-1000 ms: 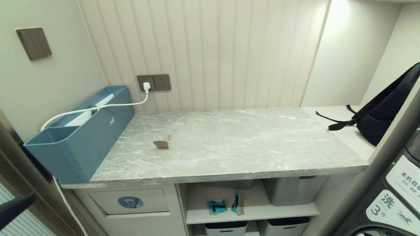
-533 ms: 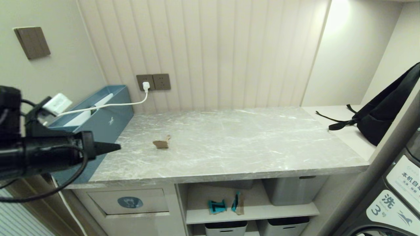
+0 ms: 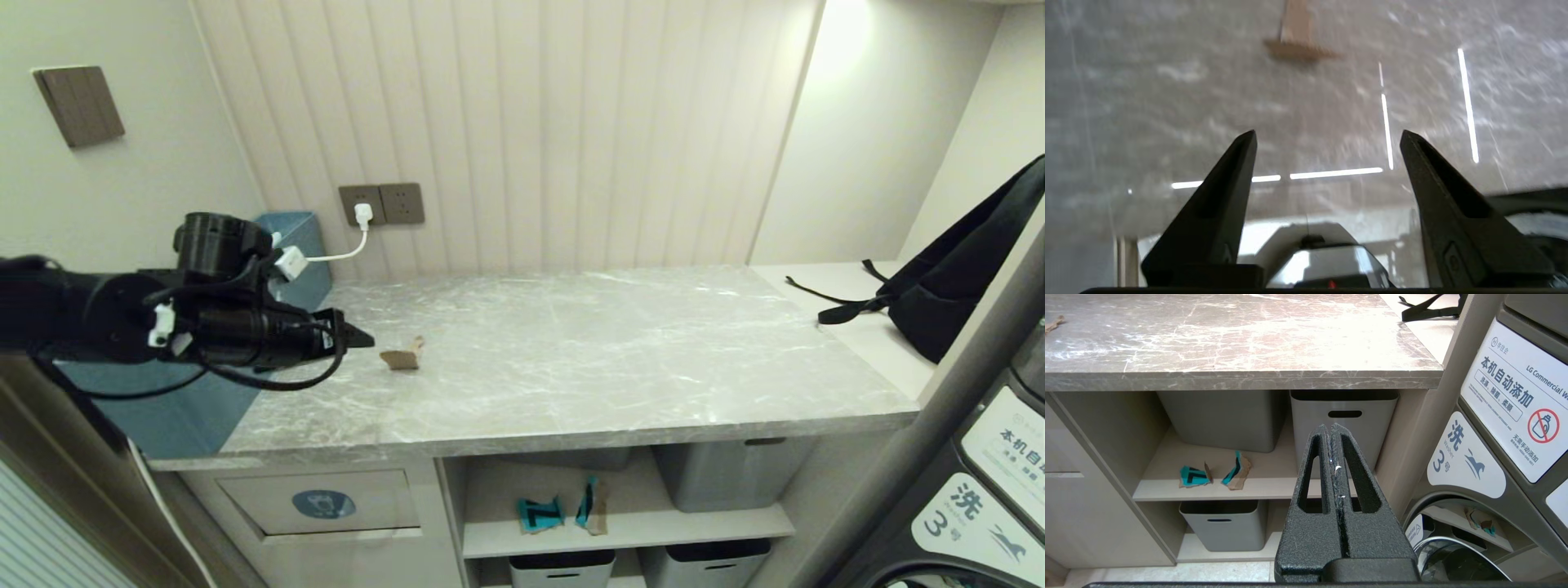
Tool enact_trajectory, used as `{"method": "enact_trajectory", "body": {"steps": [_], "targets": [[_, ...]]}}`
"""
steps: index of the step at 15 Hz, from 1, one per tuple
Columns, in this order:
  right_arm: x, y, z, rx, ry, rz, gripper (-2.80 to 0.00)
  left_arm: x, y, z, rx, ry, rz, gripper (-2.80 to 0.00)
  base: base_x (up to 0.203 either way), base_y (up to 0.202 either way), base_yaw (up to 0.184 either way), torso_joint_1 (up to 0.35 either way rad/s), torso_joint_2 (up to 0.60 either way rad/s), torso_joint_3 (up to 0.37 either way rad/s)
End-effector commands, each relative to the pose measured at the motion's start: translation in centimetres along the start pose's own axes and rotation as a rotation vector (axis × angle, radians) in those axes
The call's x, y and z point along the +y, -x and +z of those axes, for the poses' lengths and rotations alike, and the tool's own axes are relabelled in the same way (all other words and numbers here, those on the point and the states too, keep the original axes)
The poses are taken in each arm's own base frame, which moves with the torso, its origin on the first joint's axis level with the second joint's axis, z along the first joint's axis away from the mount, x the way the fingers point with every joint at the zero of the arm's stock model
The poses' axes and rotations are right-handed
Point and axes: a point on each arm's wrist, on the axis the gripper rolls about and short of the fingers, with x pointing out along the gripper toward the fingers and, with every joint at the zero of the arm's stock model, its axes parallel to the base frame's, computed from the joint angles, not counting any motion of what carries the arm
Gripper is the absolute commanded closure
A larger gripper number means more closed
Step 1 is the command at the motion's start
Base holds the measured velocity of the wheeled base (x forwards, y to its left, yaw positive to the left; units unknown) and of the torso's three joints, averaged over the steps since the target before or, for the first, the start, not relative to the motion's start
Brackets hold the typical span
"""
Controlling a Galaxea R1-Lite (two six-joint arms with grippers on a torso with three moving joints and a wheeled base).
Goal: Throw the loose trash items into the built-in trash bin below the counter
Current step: Pick up the garbage
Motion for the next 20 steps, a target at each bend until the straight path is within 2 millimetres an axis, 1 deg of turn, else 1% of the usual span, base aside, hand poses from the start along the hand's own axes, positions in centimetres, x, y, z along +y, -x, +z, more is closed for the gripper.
{"method": "enact_trajectory", "body": {"steps": [1,2,4,7,10,11,15,20], "targets": [[0.0,0.0,0.0,0.002,0.001,0.000,0.00,0.6,-5.0,0.2,0.034,-0.009,0.017,-2.80,0.000,0.000,0.000,0.000,0.00,0.000],[0.0,0.0,0.0,0.001,0.001,0.000,0.00,0.7,-6.4,0.4,0.024,-0.034,0.019,-2.80,0.000,0.000,0.000,0.000,0.00,0.000],[0.0,0.0,0.0,0.000,0.001,0.000,0.00,1.0,-8.3,0.5,0.019,-0.090,0.027,-2.80,0.000,0.000,0.000,0.000,0.00,0.000],[0.0,0.0,0.0,0.001,0.001,0.002,0.00,1.3,-10.4,0.8,0.006,-0.110,0.052,-2.80,0.000,0.000,0.000,0.000,0.00,0.000],[0.0,0.0,0.0,0.001,0.001,0.000,0.00,1.2,-13.2,1.4,-0.040,-0.125,0.050,-2.80,0.000,0.000,0.000,0.000,0.00,0.000],[0.0,0.0,0.0,0.001,0.001,0.000,0.00,1.0,-13.7,1.2,-0.039,-0.129,0.046,-2.80,0.000,0.000,0.000,0.000,0.00,0.000],[0.0,0.0,0.0,0.000,0.001,0.000,0.00,0.5,-14.6,0.6,-0.021,-0.143,0.036,-2.80,0.000,0.000,0.000,0.000,0.00,0.000],[0.0,0.0,0.0,0.000,0.001,0.001,0.00,0.8,-16.0,0.0,-0.012,-0.144,0.064,-2.80,0.000,0.000,0.000,0.000,0.00,0.000]]}}
